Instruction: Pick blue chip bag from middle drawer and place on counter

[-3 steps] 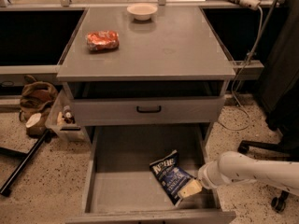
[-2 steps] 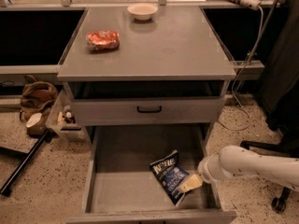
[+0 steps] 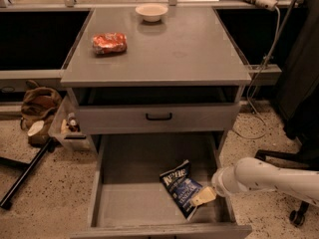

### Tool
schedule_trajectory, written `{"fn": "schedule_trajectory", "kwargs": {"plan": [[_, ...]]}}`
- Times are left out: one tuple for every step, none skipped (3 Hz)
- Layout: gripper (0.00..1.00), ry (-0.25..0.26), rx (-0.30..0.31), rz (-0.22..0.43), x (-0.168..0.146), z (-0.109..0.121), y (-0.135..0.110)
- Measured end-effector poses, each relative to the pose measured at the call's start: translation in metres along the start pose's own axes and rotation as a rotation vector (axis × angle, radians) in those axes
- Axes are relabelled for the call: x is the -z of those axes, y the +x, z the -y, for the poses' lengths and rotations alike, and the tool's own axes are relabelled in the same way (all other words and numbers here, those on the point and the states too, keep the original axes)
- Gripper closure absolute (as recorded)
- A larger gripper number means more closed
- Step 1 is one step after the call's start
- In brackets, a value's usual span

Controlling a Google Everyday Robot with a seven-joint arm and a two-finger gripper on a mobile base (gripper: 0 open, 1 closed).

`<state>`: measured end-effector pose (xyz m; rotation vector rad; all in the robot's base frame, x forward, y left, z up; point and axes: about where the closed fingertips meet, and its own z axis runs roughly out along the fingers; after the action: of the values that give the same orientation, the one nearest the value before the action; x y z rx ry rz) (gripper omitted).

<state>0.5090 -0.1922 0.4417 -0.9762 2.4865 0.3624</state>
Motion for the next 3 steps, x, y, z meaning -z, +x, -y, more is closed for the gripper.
{"fn": "schedule_trajectory", "kwargs": {"plan": [[0.00, 0.000, 0.035, 0.015, -0.007, -0.013, -0.005], [0.00, -0.002, 0.052, 0.023, -0.017, -0.019, -0.007], [0.00, 0.008, 0.087, 0.021, -0.030, -0.019, -0.013]]}}
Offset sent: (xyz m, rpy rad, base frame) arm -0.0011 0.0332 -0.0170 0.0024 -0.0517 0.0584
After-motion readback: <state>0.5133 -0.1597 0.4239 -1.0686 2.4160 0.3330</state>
